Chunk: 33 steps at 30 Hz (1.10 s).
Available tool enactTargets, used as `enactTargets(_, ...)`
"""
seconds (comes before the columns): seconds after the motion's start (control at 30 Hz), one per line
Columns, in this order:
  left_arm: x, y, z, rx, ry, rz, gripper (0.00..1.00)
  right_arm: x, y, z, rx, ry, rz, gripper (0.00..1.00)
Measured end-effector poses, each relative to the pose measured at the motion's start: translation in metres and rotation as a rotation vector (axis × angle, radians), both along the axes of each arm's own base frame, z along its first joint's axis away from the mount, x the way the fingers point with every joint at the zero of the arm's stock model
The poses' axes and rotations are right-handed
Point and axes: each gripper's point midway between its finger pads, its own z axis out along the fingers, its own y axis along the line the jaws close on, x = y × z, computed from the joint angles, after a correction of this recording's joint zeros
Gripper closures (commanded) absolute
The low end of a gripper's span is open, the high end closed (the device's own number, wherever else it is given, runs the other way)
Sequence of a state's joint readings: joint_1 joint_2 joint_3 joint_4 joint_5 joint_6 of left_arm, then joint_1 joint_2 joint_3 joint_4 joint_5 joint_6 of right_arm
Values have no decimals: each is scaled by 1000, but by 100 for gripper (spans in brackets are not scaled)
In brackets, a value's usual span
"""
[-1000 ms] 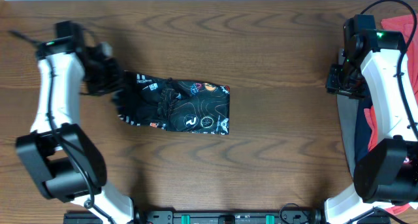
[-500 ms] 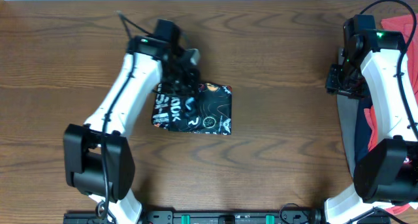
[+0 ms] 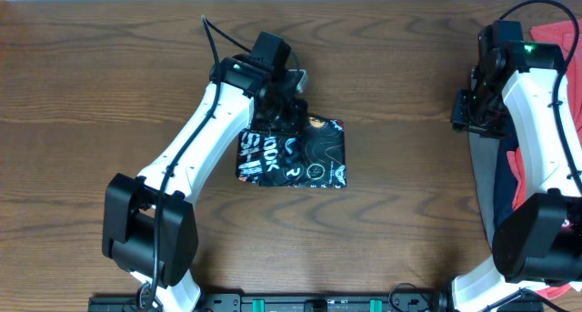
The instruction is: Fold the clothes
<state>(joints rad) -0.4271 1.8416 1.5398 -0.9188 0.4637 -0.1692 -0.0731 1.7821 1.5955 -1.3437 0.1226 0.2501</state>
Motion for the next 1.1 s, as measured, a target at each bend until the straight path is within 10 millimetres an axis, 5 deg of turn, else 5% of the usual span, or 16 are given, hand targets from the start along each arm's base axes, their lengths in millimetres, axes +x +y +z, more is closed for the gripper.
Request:
enactTargets(0.27,3,-50,11,-73,-101,-42,49,1,3,0,17,-3,8,59)
enactTargets(0.4,-6,-75,16,-102,-137,-107,49,2,6,0,24,-9,12,59)
enactTargets(0.5,-6,-75,16,-101,-148,-124,49,6,17,-1,65,-21,38,59)
enactTargets(0.6,10,-56,16,-94,-157,-76,49,13,39,0,150,-47,107,59)
enactTargets(0.9,88,75,14,34,-230,256,49,23,157,9,395,-135,439,55)
enactTargets(1.1,101,111,0,82,-218,325,49,15,234,-7,458,-146,596,57)
